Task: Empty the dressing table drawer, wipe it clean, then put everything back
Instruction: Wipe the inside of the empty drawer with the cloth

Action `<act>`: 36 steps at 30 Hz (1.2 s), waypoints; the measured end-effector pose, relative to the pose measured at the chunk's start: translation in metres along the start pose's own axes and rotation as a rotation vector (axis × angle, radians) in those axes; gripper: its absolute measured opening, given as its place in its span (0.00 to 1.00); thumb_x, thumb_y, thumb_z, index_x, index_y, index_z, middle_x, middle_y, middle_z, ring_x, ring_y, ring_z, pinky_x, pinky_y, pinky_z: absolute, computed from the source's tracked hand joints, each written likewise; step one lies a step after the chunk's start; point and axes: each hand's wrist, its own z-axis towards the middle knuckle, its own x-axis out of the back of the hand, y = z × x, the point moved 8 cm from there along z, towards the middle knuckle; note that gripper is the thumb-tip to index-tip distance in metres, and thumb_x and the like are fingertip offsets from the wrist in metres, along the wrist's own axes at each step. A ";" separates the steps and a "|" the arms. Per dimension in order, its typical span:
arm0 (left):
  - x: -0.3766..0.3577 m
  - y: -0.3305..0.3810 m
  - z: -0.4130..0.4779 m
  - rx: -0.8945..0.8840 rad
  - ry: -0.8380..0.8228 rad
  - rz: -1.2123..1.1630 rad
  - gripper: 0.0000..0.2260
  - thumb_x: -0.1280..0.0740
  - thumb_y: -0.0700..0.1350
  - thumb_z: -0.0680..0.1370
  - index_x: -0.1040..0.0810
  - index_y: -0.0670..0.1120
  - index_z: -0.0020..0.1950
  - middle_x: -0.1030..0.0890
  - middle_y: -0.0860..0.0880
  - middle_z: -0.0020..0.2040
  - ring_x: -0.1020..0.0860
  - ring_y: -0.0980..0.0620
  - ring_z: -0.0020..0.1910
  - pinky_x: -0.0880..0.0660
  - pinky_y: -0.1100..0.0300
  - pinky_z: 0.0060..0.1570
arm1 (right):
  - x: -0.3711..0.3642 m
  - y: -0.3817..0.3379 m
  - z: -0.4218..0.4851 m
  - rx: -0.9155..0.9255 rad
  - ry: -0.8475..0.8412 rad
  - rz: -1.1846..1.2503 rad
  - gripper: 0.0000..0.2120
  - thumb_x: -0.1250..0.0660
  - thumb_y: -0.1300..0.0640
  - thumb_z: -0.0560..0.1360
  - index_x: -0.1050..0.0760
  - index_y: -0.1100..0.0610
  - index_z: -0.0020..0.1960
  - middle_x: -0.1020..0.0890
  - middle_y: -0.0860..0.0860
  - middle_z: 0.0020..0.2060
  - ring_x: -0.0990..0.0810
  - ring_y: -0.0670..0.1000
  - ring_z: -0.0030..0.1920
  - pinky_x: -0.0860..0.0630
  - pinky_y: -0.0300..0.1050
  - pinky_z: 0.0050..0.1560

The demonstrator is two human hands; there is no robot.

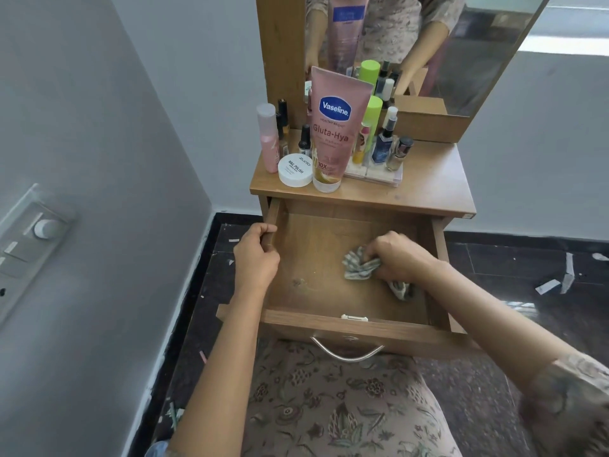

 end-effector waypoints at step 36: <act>-0.001 0.000 0.001 -0.014 0.000 0.035 0.16 0.40 0.31 0.77 0.24 0.45 0.60 0.23 0.49 0.61 0.29 0.66 0.38 0.35 0.83 0.31 | -0.023 -0.008 -0.027 0.008 -0.464 -0.716 0.10 0.37 0.57 0.79 0.21 0.55 0.58 0.20 0.50 0.57 0.22 0.52 0.59 0.30 0.42 0.47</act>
